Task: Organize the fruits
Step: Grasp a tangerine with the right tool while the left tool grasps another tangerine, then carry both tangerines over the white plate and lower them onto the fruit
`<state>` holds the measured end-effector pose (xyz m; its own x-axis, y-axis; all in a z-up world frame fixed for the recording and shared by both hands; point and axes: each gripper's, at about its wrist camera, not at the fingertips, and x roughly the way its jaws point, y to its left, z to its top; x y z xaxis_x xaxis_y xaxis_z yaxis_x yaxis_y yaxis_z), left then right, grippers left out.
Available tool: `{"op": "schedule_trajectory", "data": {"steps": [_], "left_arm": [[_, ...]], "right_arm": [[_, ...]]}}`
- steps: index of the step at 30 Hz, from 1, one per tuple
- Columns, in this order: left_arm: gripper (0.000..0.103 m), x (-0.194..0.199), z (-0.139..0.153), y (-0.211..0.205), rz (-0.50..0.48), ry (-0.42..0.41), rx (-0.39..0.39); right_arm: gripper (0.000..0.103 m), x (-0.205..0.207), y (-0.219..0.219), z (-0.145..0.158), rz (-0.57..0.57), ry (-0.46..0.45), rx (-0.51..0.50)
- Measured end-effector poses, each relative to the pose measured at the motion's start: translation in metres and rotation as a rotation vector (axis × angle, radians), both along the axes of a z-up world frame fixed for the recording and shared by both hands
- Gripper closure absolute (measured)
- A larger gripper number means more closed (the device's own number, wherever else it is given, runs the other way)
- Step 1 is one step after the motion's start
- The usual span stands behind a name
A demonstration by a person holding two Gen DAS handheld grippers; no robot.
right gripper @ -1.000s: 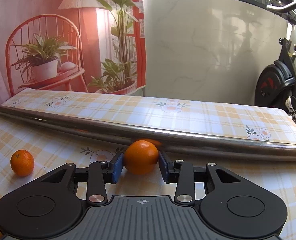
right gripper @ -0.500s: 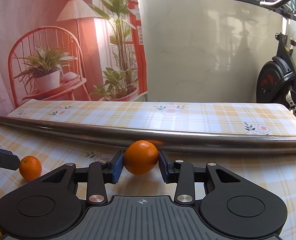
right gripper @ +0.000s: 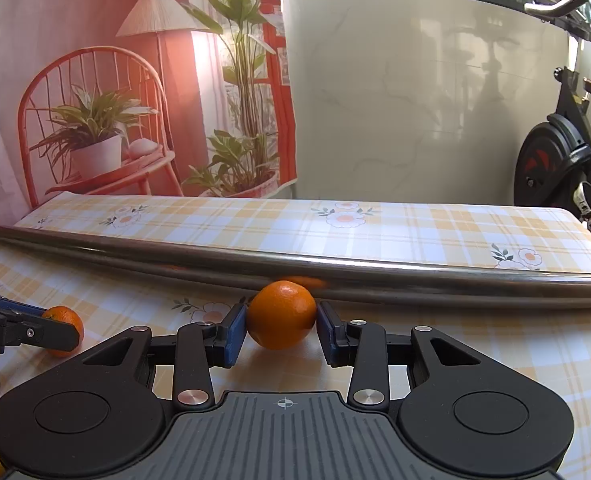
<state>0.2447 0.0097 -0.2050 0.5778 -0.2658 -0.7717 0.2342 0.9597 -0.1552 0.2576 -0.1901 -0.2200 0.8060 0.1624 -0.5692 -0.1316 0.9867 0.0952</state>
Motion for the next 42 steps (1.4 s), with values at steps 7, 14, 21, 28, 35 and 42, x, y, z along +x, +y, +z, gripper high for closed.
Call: {"op": "schedule_trajectory", "data": {"steps": [7, 14, 21, 28, 35, 42], "left_arm": [[0.065, -0.009, 0.008, 0.005, 0.005, -0.032, -0.016], [0.065, -0.04, 0.034, 0.015, 0.026, -0.094, -0.059], [0.065, -0.079, 0.058, 0.021, -0.012, -0.159, -0.06], [0.065, -0.112, 0.064, 0.033, -0.011, -0.155, -0.093], [0.065, -0.133, 0.057, 0.045, 0.007, -0.116, -0.134], [0.065, -0.151, 0.052, 0.047, -0.028, -0.09, -0.121]], "right_arm": [[0.068, 0.001, 0.0, 0.0, 0.002, 0.003, 0.005], [0.068, 0.0, -0.005, -0.001, -0.005, 0.003, 0.025], [0.068, -0.003, 0.0, 0.0, -0.015, 0.008, -0.01], [0.068, -0.044, 0.006, 0.024, -0.001, 0.011, 0.047], [0.068, -0.102, 0.015, 0.069, 0.035, -0.044, 0.125], [0.068, -0.155, 0.036, 0.095, 0.097, -0.061, 0.118]]}}
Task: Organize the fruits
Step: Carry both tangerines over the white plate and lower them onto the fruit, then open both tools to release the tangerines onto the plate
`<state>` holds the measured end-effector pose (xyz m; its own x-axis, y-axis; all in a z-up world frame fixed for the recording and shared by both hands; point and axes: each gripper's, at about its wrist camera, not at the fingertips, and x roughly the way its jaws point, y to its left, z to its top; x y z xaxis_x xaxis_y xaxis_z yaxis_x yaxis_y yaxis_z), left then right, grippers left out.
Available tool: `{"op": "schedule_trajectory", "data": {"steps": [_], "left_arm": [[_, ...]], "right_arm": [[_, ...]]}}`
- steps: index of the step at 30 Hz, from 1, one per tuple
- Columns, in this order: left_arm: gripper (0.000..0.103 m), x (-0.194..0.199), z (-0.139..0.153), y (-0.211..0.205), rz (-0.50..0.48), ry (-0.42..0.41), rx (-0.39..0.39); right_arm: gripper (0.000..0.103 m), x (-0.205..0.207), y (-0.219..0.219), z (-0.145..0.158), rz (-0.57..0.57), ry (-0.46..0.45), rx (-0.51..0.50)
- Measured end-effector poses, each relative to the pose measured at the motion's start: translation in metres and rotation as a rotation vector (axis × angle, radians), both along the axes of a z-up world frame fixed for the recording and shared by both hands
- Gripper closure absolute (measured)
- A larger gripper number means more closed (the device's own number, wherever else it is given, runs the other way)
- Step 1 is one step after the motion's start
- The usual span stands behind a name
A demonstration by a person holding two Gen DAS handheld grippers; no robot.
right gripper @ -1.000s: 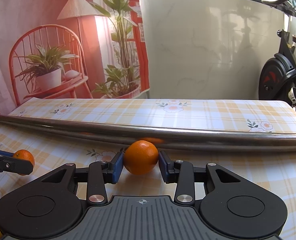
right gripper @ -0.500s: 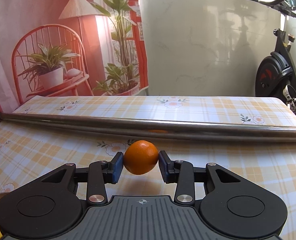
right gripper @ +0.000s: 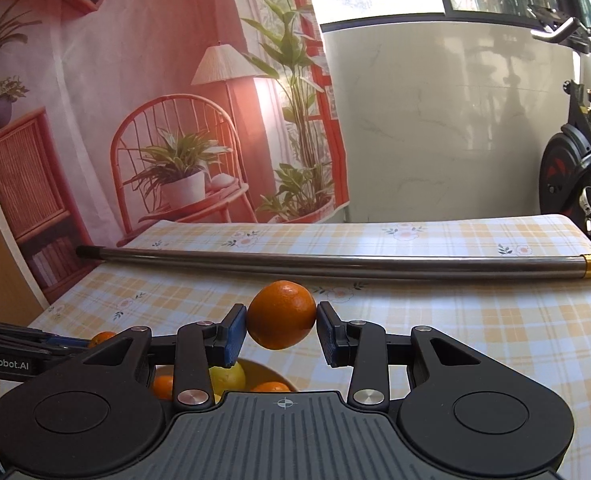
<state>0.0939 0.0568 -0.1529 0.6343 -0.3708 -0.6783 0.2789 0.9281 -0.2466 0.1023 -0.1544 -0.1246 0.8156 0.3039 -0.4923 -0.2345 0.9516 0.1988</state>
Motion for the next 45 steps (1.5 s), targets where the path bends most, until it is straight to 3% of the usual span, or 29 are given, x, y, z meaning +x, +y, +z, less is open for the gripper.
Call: {"op": "schedule_trajectory", "data": {"steps": [10, 17, 31, 45], "left_arm": [[0.065, -0.022, -0.014, -0.01, -0.088, 0.043, 0.061], [0.064, -0.033, -0.022, -0.017, -0.138, 0.07, 0.124], [0.064, -0.027, -0.039, -0.013, -0.111, 0.172, 0.11], [0.064, -0.026, -0.04, -0.014, -0.116, 0.179, 0.099]], "right_arm": [[0.068, -0.033, 0.001, -0.004, 0.023, 0.086, 0.068], [0.068, -0.042, 0.015, -0.009, 0.072, 0.111, 0.051], [0.068, -0.046, 0.04, -0.014, 0.171, 0.156, 0.005], [0.068, -0.045, 0.048, -0.02, 0.199, 0.176, -0.022]]}}
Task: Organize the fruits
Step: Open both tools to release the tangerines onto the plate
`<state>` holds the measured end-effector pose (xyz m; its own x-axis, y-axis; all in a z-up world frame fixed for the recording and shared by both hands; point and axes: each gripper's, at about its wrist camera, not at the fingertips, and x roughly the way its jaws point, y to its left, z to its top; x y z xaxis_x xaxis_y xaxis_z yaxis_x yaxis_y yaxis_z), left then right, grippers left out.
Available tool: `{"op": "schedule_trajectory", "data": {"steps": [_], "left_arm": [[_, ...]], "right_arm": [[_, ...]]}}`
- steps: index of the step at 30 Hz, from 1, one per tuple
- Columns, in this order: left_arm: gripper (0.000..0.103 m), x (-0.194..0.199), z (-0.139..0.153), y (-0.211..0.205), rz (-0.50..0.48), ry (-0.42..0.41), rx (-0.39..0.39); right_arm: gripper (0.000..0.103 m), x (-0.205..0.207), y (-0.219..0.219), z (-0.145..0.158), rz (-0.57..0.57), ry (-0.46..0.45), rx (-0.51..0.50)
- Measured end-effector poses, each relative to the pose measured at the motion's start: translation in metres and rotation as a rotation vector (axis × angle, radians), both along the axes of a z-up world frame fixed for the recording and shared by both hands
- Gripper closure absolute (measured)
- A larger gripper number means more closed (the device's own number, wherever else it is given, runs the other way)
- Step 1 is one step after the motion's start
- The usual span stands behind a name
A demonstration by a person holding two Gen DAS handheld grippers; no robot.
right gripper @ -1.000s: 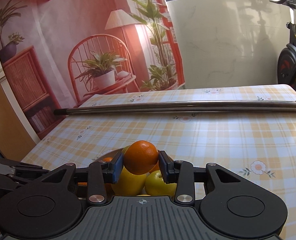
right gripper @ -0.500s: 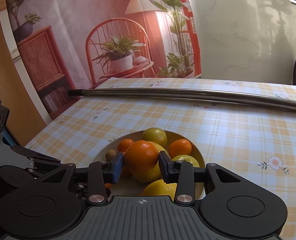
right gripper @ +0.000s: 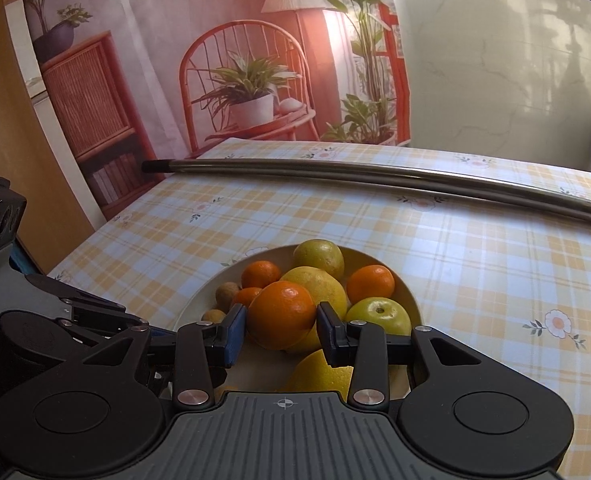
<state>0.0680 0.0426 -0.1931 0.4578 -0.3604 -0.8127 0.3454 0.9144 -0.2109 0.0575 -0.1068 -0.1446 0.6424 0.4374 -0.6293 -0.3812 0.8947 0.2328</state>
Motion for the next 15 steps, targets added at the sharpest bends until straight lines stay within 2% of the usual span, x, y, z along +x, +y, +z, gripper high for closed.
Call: {"op": "schedule_trajectory", "data": {"steps": [11, 15], "left_arm": [[0.065, -0.0005, -0.001, -0.0043, -0.042, -0.001, -0.002], [0.064, -0.001, 0.0036, 0.0024, -0.03, -0.013, -0.031]], "right_arm": [[0.068, 0.0, -0.0012, -0.0026, 0.006, 0.001, -0.002], [0.068, 0.0004, -0.0014, -0.0028, 0.009, 0.003, -0.002]]}}
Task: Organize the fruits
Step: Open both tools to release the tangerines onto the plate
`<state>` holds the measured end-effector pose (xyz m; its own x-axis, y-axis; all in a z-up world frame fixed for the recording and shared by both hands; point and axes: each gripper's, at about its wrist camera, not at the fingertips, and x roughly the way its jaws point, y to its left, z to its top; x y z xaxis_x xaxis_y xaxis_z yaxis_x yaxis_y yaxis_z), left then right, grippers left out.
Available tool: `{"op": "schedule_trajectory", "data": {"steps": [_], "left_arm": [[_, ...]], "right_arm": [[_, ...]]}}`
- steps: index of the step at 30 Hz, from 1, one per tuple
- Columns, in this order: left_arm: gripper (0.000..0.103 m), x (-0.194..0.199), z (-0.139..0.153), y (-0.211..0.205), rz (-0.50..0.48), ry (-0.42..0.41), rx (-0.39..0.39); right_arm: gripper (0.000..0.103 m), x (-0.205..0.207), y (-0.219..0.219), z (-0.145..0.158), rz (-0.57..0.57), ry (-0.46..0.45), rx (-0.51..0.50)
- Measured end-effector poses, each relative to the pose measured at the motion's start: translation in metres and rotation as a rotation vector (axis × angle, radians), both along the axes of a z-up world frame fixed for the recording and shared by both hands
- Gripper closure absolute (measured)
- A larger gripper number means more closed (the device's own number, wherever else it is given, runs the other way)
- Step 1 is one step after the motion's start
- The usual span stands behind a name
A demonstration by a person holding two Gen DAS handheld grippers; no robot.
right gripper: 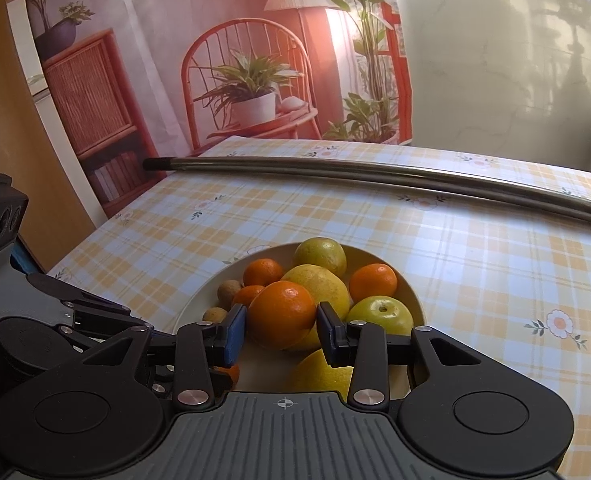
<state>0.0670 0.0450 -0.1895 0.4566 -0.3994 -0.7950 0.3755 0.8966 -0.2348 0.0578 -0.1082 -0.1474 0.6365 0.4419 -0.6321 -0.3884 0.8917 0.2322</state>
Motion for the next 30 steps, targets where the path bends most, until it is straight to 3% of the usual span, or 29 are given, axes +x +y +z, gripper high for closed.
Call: {"op": "schedule_trajectory", "data": {"steps": [14, 23, 30], "left_arm": [[0.063, 0.0, 0.035, 0.04, 0.218, -0.135, -0.136], [0.063, 0.0, 0.034, 0.041, 0.224, -0.142, -0.122], [0.063, 0.0, 0.031, 0.039, 0.218, -0.141, -0.102]], "right_arm": [[0.068, 0.002, 0.012, -0.004, 0.058, 0.032, 0.0], [0.068, 0.016, 0.022, -0.014, 0.121, 0.122, 0.032], [0.065, 0.02, 0.022, -0.018, 0.12, 0.138, 0.049]]}}
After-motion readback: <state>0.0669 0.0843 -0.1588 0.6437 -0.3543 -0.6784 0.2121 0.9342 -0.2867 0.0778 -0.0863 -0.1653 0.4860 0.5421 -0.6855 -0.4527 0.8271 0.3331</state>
